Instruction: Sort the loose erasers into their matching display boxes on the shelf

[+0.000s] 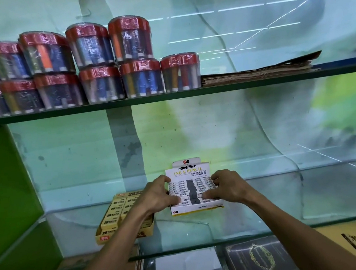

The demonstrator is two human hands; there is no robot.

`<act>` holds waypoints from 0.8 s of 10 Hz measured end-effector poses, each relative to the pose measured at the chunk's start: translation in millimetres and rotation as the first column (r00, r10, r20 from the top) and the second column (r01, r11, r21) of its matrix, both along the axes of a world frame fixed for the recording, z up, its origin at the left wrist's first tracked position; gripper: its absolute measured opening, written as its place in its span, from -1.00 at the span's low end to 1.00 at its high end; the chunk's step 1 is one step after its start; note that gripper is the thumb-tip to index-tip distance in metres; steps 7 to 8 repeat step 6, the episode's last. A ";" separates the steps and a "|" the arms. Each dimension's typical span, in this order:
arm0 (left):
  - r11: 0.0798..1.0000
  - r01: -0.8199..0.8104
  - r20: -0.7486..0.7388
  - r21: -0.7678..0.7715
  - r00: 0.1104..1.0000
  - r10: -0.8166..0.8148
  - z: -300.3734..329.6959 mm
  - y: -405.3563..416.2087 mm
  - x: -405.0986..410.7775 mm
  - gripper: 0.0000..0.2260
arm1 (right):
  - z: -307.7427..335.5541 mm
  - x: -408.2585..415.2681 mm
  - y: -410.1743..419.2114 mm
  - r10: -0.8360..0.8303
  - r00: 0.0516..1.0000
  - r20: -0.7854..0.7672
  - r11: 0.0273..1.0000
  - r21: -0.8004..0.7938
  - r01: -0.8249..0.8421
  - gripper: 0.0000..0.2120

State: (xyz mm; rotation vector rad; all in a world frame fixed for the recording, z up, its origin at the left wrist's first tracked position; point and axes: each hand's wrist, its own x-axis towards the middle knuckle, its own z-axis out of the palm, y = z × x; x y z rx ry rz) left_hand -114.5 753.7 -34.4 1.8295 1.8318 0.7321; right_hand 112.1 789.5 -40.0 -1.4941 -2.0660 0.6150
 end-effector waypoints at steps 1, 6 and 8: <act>1.000 -0.012 -0.035 0.007 0.999 0.013 -1.1 0.3 1.0 -0.39 | 0.3 0.4 -1.4 -0.030 0.999 -0.028 1.000 -0.003 0.030 -0.61; 0.865 -0.300 0.323 0.402 0.931 0.172 -8.1 -95.7 -6.6 -0.82 | -29.0 25.9 -40.6 -0.140 0.884 -0.447 0.990 -0.034 0.139 -0.54; 0.865 -0.300 0.323 0.402 0.931 0.172 -8.1 -95.7 -6.6 -0.82 | -29.0 25.9 -40.6 -0.140 0.884 -0.447 0.990 -0.034 0.139 -0.54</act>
